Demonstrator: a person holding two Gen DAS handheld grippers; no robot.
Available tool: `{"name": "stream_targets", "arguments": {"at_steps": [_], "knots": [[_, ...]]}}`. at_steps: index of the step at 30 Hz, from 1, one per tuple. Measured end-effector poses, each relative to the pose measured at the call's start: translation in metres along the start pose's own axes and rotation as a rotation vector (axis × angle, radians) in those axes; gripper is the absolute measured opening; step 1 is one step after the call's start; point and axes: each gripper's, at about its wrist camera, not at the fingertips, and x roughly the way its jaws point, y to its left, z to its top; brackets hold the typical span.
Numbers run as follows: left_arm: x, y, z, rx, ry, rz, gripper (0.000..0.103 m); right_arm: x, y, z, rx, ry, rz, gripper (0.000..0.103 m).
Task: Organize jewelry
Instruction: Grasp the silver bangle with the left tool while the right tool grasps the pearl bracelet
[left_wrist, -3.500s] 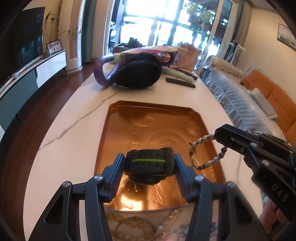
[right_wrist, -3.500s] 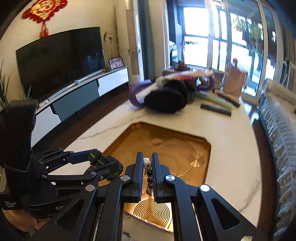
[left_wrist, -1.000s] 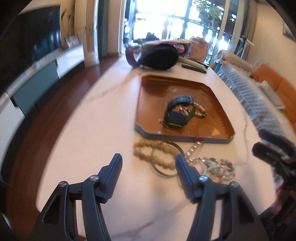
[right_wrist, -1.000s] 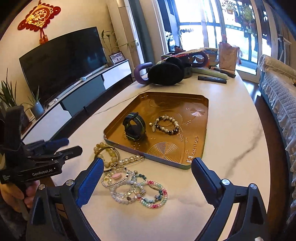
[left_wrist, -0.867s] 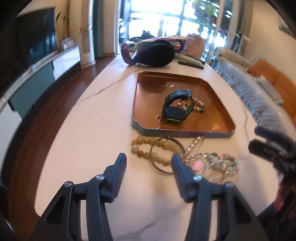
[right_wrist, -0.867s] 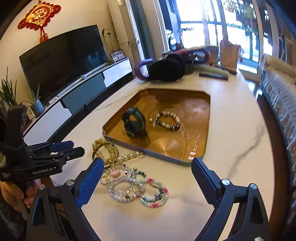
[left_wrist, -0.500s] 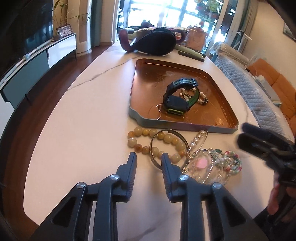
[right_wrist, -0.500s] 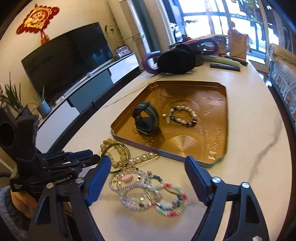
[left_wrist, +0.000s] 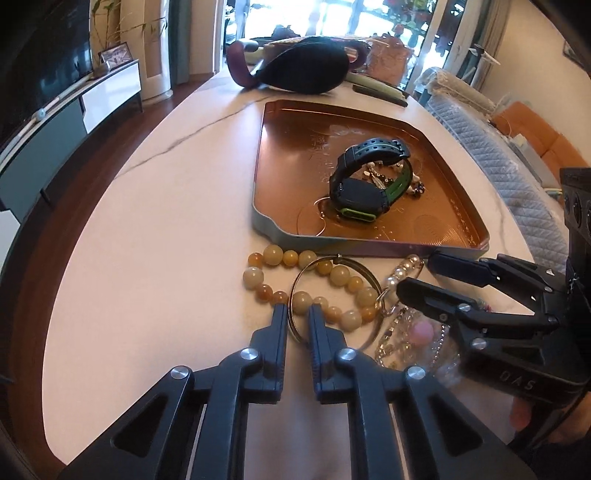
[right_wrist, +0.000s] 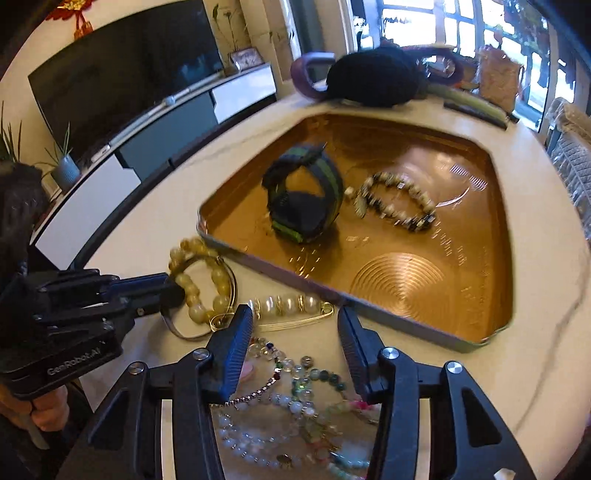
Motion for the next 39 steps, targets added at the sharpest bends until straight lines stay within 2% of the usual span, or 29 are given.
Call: {"name": "stream_targets", "arguments": {"at_steps": [2,3,4,15,18,20,21,22,23,24,26,29,30,32,33,34,36,38,39], "knots": [[-0.001,0.002,0.001,-0.009,-0.001,0.001,0.011,0.001,0.001,0.000,-0.003,0.007,0.015,0.036],[-0.002,0.005,0.001,-0.026,-0.002,-0.009,0.010,0.001,0.002,0.000,-0.004,0.009,0.019,0.010],[-0.003,0.008,0.001,-0.043,0.001,-0.021,0.009,0.002,0.002,-0.001,-0.002,0.016,0.022,0.003],[-0.017,0.011,0.003,-0.057,-0.029,-0.031,0.007,-0.008,0.002,-0.006,-0.027,0.004,0.008,0.000],[-0.019,0.010,0.002,-0.055,-0.030,-0.024,0.007,-0.011,-0.001,-0.006,0.010,0.005,0.073,0.003],[-0.018,0.012,0.000,-0.064,-0.023,-0.015,0.007,-0.012,0.000,-0.005,0.029,-0.005,0.082,0.010],[-0.017,0.012,0.000,-0.065,-0.019,-0.016,0.007,-0.011,0.001,-0.004,0.029,-0.004,0.074,0.025],[-0.016,0.012,-0.001,-0.068,-0.017,-0.019,0.007,-0.009,0.003,-0.003,0.028,-0.004,0.065,0.053],[-0.017,0.011,-0.001,-0.068,-0.017,-0.020,0.007,-0.008,0.004,-0.002,0.030,-0.010,0.061,0.065],[-0.017,0.010,-0.001,-0.062,-0.018,-0.019,0.007,-0.007,0.005,-0.002,0.040,-0.019,0.064,0.072],[-0.017,0.008,-0.001,-0.051,-0.023,-0.009,0.007,0.000,0.007,-0.001,0.067,0.007,0.095,0.072],[-0.017,0.007,-0.002,-0.042,-0.023,-0.003,0.007,0.002,0.016,-0.003,0.031,0.003,0.046,0.072],[-0.016,0.007,-0.002,-0.039,-0.020,0.001,0.007,0.003,0.021,-0.003,0.002,0.005,0.019,0.071],[-0.013,0.006,-0.003,-0.036,-0.009,0.006,0.007,0.003,0.025,-0.004,-0.043,-0.001,-0.022,0.059],[-0.012,0.006,-0.003,-0.039,-0.003,-0.005,0.007,0.003,0.026,-0.005,-0.053,-0.003,-0.015,0.047],[-0.011,0.005,-0.003,-0.038,0.000,-0.004,0.007,0.002,0.025,-0.004,-0.052,0.001,0.010,0.031],[-0.011,0.002,-0.003,-0.024,-0.007,0.011,0.007,0.002,0.030,-0.004,-0.084,0.036,0.089,0.011],[-0.010,-0.001,-0.004,-0.010,-0.005,0.024,0.007,0.001,0.037,-0.007,-0.137,0.039,0.074,0.010],[-0.010,-0.002,-0.004,-0.006,-0.002,0.029,0.007,0.000,0.035,-0.008,-0.123,0.034,0.082,0.010]]}}
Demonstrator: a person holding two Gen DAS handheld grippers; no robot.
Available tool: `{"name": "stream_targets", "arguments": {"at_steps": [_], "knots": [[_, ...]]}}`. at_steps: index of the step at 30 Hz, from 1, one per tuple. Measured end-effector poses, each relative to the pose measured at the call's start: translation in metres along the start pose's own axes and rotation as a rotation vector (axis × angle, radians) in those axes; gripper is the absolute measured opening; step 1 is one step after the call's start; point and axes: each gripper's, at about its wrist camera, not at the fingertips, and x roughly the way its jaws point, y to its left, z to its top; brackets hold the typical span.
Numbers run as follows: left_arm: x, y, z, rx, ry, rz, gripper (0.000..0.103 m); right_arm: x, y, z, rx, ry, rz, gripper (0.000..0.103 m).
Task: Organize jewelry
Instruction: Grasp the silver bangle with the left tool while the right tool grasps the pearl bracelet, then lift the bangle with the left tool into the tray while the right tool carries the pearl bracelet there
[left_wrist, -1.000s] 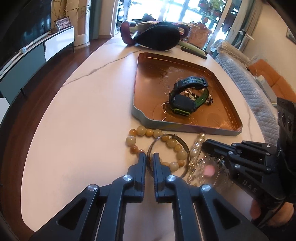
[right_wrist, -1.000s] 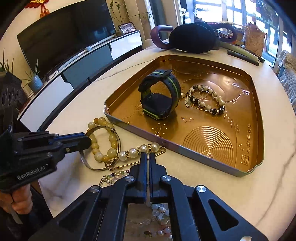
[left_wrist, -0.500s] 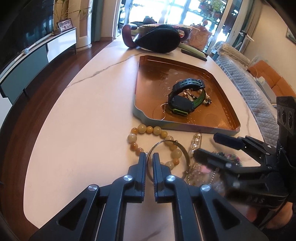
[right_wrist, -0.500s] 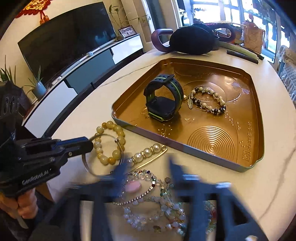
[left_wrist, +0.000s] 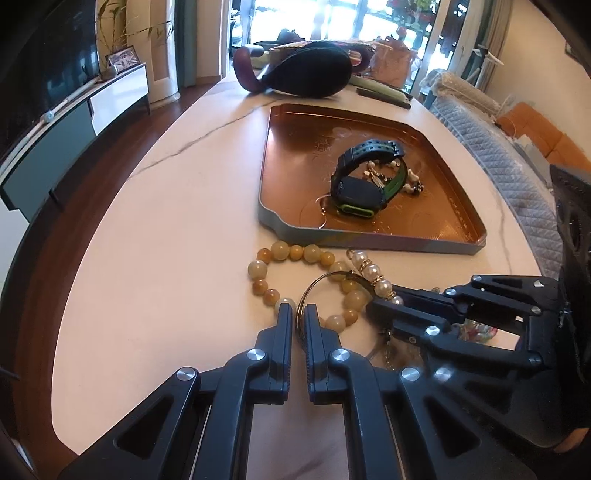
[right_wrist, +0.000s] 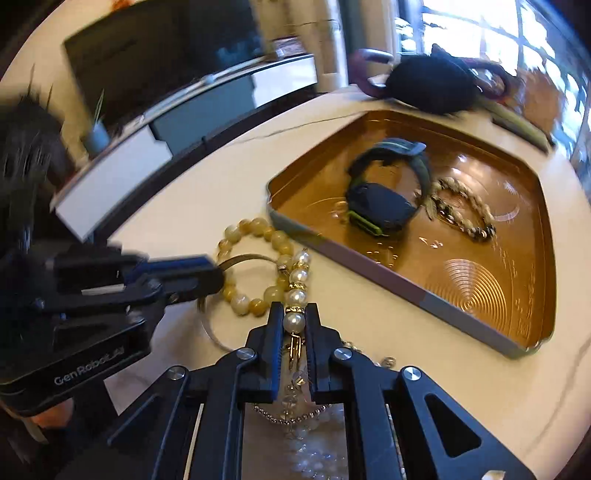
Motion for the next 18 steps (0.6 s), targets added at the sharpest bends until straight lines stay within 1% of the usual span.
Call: {"name": "stream_targets", "arguments": {"at_steps": [2,5,10,13,15,17,18], "knots": [[0.000,0.001,0.000,-0.003,0.004,-0.007,0.007,-0.002,-0.005,-0.002,0.032,0.002,0.026,0.010],[0.000,0.002,-0.001,-0.015,0.010,-0.024,0.007,-0.007,-0.007,-0.004,0.024,-0.007,0.017,0.010],[-0.001,0.002,-0.002,-0.012,0.015,-0.034,0.006,-0.018,-0.020,-0.003,0.073,-0.038,0.039,0.010],[0.002,0.002,-0.004,-0.014,0.028,-0.028,0.007,-0.016,-0.027,-0.003,0.088,-0.029,0.035,0.010],[0.005,0.000,-0.005,-0.008,0.036,-0.023,0.007,-0.019,-0.027,-0.003,0.097,-0.044,0.005,0.010],[0.005,-0.004,-0.006,0.010,0.025,-0.006,0.007,-0.020,-0.029,-0.003,0.094,-0.040,0.018,0.010],[0.005,-0.005,-0.006,0.015,0.021,-0.003,0.007,-0.022,-0.030,-0.003,0.094,-0.043,0.010,0.010]]}}
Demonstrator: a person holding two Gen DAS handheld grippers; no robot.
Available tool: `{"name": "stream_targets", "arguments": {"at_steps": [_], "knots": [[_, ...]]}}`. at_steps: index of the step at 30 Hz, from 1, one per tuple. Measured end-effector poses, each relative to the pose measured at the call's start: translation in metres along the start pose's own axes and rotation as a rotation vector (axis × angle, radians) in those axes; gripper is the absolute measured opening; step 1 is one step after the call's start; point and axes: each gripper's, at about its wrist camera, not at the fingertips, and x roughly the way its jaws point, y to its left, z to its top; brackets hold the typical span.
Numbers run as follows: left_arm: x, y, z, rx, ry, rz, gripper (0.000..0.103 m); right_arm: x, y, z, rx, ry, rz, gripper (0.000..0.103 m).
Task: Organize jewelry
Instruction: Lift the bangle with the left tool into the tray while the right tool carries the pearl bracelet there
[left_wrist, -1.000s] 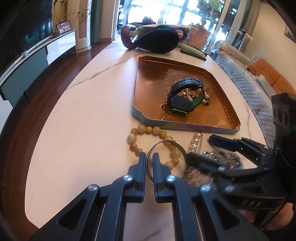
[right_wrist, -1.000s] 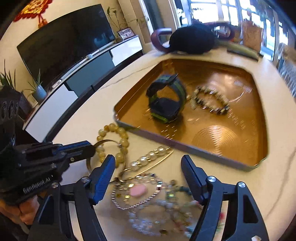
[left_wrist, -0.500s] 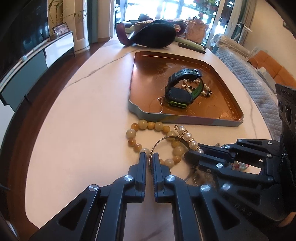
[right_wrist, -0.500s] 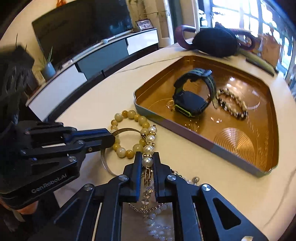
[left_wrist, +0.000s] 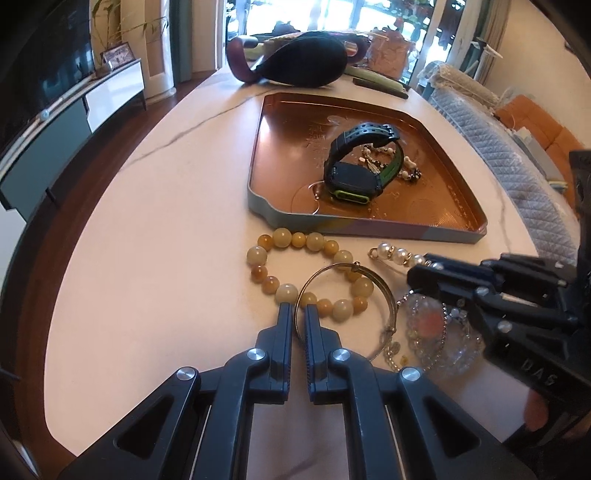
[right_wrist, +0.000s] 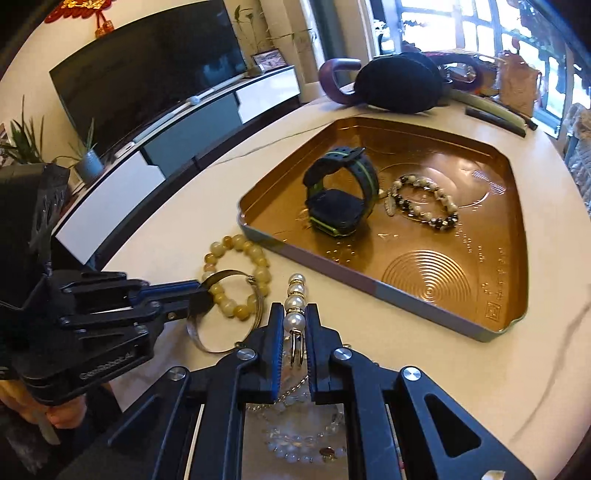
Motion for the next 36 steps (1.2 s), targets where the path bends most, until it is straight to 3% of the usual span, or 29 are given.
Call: {"name": "stream_targets", "arguments": {"at_steps": [5,14,26,36], "knots": [[0.001,0.000,0.001,0.007,0.004,-0.030,0.003,-0.006,-0.005,0.003,0.000,-0.009,-0.016,0.010],[-0.030,-0.018,0.007,0.065,-0.115,-0.008,0.003,-0.035,-0.010,0.004,0.009,-0.087,-0.078,0.010],[-0.054,-0.057,0.014,0.144,-0.190,-0.018,0.004,-0.064,-0.013,-0.001,0.046,-0.146,-0.095,0.010],[-0.107,-0.041,0.062,0.059,-0.313,-0.057,0.004,-0.130,-0.013,0.037,0.018,-0.298,-0.134,0.010]]}}
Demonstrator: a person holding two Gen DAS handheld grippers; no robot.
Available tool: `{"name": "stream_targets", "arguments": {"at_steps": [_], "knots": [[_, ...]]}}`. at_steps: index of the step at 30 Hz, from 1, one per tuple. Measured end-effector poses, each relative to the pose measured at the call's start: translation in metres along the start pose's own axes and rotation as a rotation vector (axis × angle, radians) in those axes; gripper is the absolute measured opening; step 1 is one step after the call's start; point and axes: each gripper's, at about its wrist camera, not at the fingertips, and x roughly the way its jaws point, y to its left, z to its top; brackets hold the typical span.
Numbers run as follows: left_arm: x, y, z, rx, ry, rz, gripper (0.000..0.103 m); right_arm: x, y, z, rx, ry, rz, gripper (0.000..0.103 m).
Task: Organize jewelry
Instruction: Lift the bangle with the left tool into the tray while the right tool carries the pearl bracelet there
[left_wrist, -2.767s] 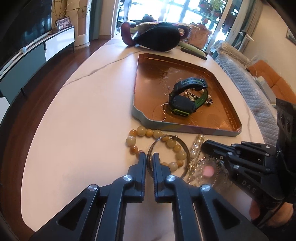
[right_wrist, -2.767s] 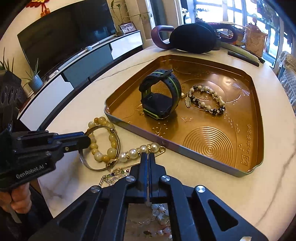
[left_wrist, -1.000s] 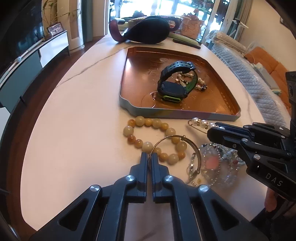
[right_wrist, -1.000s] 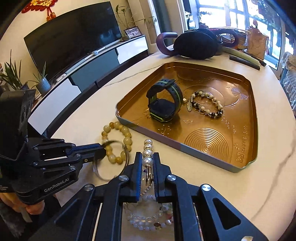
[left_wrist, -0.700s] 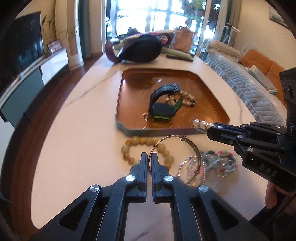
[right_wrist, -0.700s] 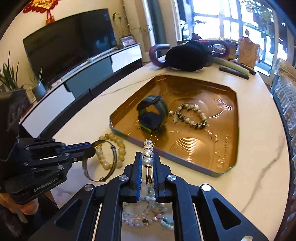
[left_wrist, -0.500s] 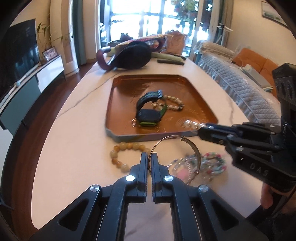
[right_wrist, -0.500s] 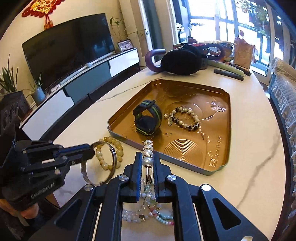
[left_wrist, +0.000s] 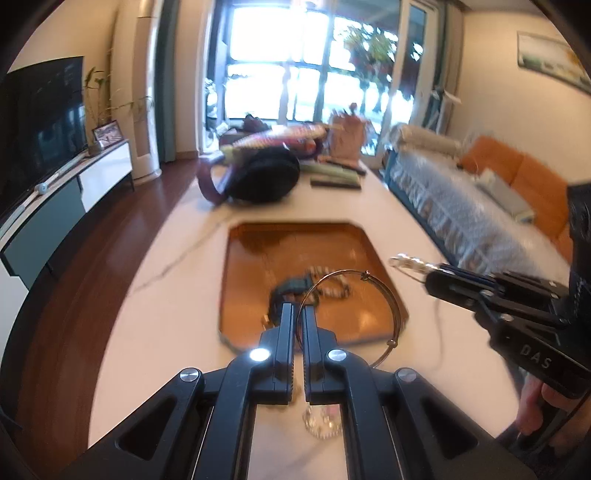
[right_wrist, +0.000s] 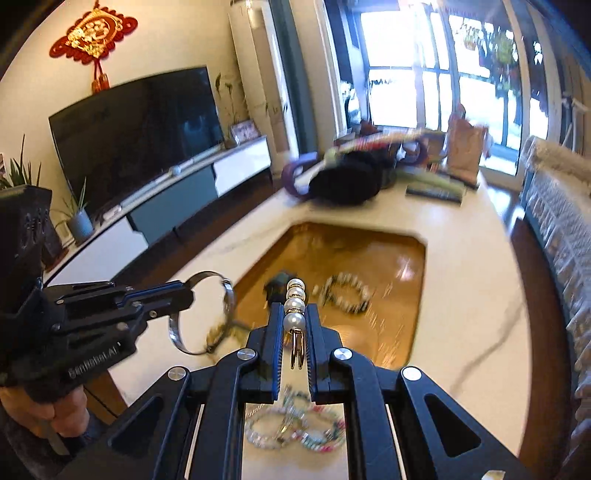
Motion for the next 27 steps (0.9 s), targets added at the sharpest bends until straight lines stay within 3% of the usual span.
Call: {"name": "stream_targets", "arguments": {"at_steps": [4,8,16,27], "knots": [[-0.008,0.009,0.030,-0.035,-0.056,0.004,0.004,-0.009,-0.008,0.025,0.008,-0.042,-0.011,0.010],[0.007,0.016,0.047,-0.058,-0.064,0.013,0.004,0.001,-0.016,0.038,0.020,-0.054,-0.018,0.010],[0.088,0.045,0.035,-0.146,0.054,0.018,0.004,0.042,-0.037,0.027,0.025,0.002,-0.042,0.010],[0.156,0.066,0.030,-0.191,0.145,0.018,0.004,0.096,-0.068,0.016,0.049,0.093,-0.078,0.010]]}}
